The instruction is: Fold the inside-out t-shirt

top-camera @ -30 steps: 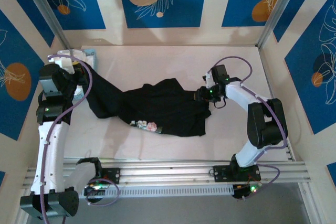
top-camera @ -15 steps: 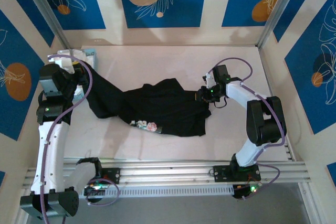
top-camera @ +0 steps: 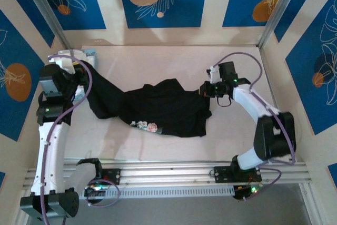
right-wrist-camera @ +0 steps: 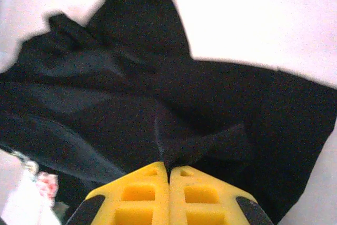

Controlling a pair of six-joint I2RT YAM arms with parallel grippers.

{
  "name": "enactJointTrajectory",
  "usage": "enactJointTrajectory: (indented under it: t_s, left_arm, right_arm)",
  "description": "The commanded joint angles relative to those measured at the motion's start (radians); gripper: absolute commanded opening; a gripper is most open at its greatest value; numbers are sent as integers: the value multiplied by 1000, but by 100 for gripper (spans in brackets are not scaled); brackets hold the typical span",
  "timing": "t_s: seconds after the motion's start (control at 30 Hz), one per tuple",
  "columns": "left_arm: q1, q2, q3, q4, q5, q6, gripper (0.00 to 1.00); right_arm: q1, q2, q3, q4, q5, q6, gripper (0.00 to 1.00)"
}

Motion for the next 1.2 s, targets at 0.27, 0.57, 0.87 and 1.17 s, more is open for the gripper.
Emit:
enactJointTrajectory:
  t_s: [0.27,0.57,0.87,1.17]
  left_arm:
    - [10,-105,375,-120,-13,-190,0]
    - [11,16,885,-321,-110,-79,0]
    - [10,290,910,-284,-76,-62,0]
    - [-47,575,957,-193,-99,-54,0]
  right_arm:
    - [-137,-524,305,-116,41,30,0]
    - [-178,-615,685,-268,194,-54,0]
    - [-178,-464,696,-206,236,-123,0]
    - [-186,-135,706,-40,148,-116,0]
